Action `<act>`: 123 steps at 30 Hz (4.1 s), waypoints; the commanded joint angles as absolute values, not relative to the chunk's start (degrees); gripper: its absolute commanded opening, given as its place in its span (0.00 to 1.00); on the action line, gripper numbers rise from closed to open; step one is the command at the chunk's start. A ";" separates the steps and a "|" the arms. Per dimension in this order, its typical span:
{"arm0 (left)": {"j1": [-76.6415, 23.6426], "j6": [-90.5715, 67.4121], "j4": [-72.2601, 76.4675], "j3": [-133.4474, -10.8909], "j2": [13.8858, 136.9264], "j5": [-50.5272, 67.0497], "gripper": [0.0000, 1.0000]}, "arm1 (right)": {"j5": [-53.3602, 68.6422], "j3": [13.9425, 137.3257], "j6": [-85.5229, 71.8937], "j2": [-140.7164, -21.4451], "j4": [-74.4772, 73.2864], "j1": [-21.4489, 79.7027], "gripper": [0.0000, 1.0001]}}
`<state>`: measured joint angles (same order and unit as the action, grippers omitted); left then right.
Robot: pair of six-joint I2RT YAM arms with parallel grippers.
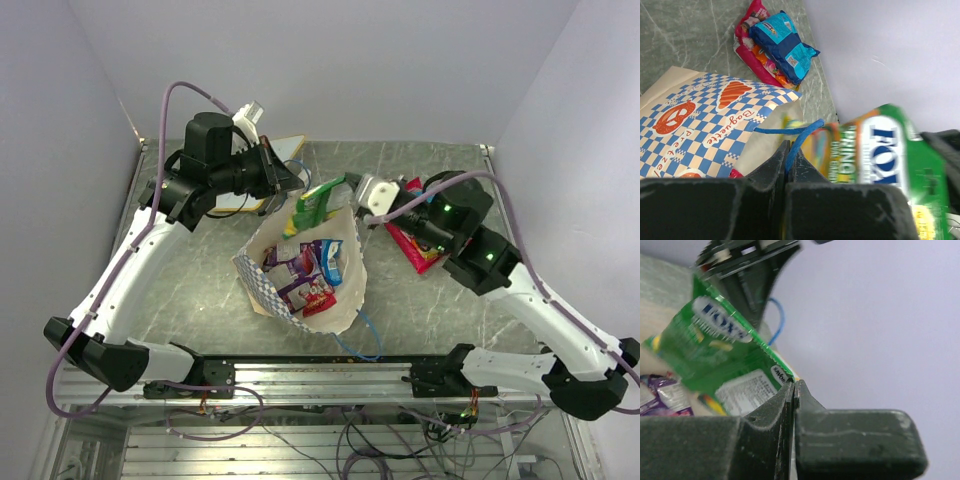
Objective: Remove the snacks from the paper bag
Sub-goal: Take out the snack from the paper bag, then place the snack at the center of the board, then take out the snack from the paper bag.
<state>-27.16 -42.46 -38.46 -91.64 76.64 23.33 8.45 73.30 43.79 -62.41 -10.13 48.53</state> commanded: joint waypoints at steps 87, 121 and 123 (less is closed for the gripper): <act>-25.22 -27.69 -47.64 -97.74 83.71 27.81 0.07 | -24.58 47.49 -54.42 -73.39 -24.33 4.51 0.00; -28.08 -49.82 -19.40 -81.86 74.99 38.89 0.07 | -10.74 51.37 -24.41 -61.70 -19.55 5.94 0.63; -30.30 -50.90 -18.51 -80.53 73.98 38.20 0.07 | -7.99 52.43 -23.21 -61.60 -19.62 6.87 0.65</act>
<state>-27.05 -45.21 -26.63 -82.56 76.66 35.31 -14.20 49.41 -28.53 -62.72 -20.51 5.48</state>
